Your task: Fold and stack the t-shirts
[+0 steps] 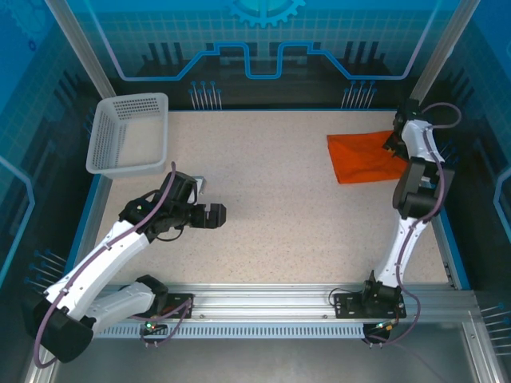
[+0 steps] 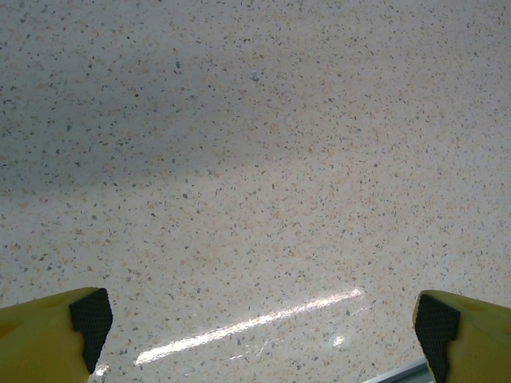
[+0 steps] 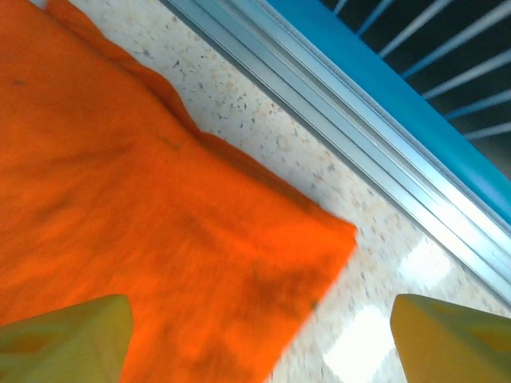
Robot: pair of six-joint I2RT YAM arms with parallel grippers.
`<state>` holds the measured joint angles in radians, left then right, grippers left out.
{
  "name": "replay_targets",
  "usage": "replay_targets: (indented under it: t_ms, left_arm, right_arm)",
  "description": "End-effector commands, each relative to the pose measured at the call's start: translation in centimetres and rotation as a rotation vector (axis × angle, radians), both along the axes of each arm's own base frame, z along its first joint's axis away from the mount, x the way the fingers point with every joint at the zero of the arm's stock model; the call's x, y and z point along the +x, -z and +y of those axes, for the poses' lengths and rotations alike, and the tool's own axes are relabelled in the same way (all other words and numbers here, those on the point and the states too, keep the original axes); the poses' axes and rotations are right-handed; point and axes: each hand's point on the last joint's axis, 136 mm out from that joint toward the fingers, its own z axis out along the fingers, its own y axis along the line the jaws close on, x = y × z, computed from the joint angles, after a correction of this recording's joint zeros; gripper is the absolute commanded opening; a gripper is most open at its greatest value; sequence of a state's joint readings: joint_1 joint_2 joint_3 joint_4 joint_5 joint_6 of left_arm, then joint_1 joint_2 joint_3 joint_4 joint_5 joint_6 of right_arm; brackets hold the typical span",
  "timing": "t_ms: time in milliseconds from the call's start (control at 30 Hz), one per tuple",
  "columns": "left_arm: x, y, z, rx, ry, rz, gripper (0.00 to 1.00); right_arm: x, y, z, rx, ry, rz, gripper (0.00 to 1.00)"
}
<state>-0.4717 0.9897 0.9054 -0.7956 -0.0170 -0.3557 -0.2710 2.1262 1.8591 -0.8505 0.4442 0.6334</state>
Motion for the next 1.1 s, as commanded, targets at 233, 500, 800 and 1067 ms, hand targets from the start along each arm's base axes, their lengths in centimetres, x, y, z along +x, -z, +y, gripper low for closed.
replay_targets:
  t_ms: [233, 500, 800, 1067]
  left_arm:
    - [0.6, -2.4, 3.8, 0.083, -0.132, -0.162, 0.99]
    - [0.6, -7.2, 8.3, 0.073, -0.326, -0.477, 0.99]
    - [4.6, -10.2, 11.6, 0.144, -0.5, -0.813, 0.99]
    - [9.6, -3.2, 18.2, 0.218, -0.7, -0.684, 0.99]
  right_arm:
    - [-1.9, -9.4, 10.2, -0.005, -0.265, -0.514, 1.0]
    - [-7.4, -10.5, 21.5, -0.173, -0.741, -0.737, 1.0]
    - [-11.1, -6.2, 24.5, -0.358, -1.017, -0.694, 1.0]
    - [-11.2, -2.1, 22.8, -0.246, -1.008, -0.686, 1.0]
